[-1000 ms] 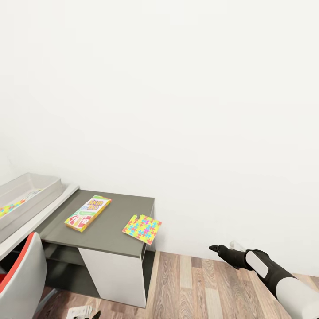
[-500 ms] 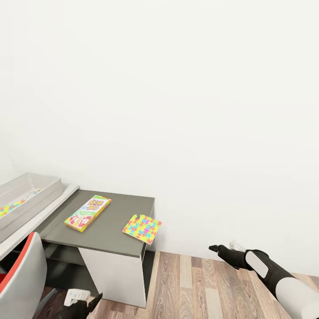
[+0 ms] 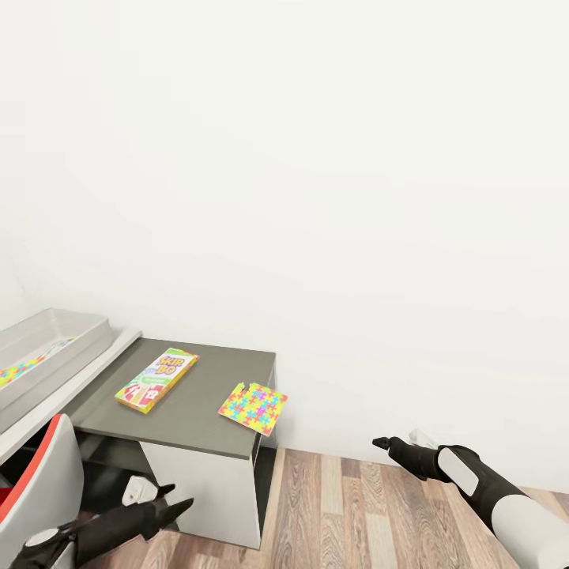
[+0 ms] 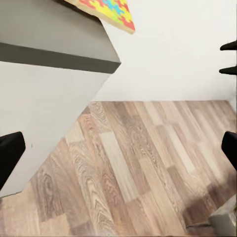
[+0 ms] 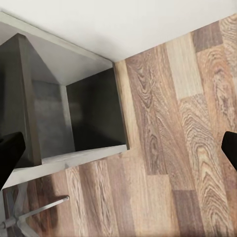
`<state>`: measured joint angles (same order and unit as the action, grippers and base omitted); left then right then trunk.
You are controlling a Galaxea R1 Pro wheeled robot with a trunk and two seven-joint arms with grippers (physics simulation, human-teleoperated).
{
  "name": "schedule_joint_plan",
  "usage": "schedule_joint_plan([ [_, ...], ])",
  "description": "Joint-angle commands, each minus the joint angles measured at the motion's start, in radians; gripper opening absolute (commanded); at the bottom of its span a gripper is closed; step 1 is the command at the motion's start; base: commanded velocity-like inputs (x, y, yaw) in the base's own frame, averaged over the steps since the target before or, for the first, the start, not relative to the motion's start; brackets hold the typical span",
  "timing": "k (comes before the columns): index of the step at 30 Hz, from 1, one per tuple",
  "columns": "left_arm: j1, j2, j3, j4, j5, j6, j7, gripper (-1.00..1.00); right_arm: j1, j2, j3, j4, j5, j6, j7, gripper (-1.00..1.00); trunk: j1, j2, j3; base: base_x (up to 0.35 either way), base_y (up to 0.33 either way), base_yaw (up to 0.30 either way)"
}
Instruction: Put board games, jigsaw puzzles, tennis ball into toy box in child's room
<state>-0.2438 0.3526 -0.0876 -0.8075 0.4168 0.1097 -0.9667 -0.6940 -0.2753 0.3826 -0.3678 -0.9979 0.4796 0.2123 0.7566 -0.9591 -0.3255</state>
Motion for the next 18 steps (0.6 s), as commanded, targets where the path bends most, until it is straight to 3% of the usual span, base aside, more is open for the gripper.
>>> schedule_joint_plan([
  [1, -0.001, 0.002, 0.009, -0.02, 0.01, 0.038, -0.031, 1.0, -0.001, -0.001, 0.004, 0.0, -0.001, 0.002, 0.002, 1.0, 0.0, -0.001, -0.001, 0.0, 0.0, 0.0],
  [7, -0.005, 0.004, 0.123, -0.136, 0.008, 0.258, -0.214, 1.0, -0.001, 0.001, 0.005, 0.0, -0.001, 0.002, 0.003, 1.0, 0.0, -0.001, -0.001, 0.0, 0.0, 0.0],
  [13, -0.012, -0.014, 0.15, -0.226, 0.01, 0.396, -0.284, 1.0, -0.001, 0.003, 0.005, 0.0, 0.0, 0.001, 0.003, 1.0, 0.0, -0.001, -0.001, 0.0, 0.0, 0.0],
  [18, -0.014, -0.048, 0.151, -0.279, 0.008, 0.444, -0.294, 1.0, -0.001, 0.003, 0.005, -0.004, 0.0, -0.001, 0.004, 1.0, 0.0, -0.001, -0.001, 0.0, 0.0, 0.0],
])
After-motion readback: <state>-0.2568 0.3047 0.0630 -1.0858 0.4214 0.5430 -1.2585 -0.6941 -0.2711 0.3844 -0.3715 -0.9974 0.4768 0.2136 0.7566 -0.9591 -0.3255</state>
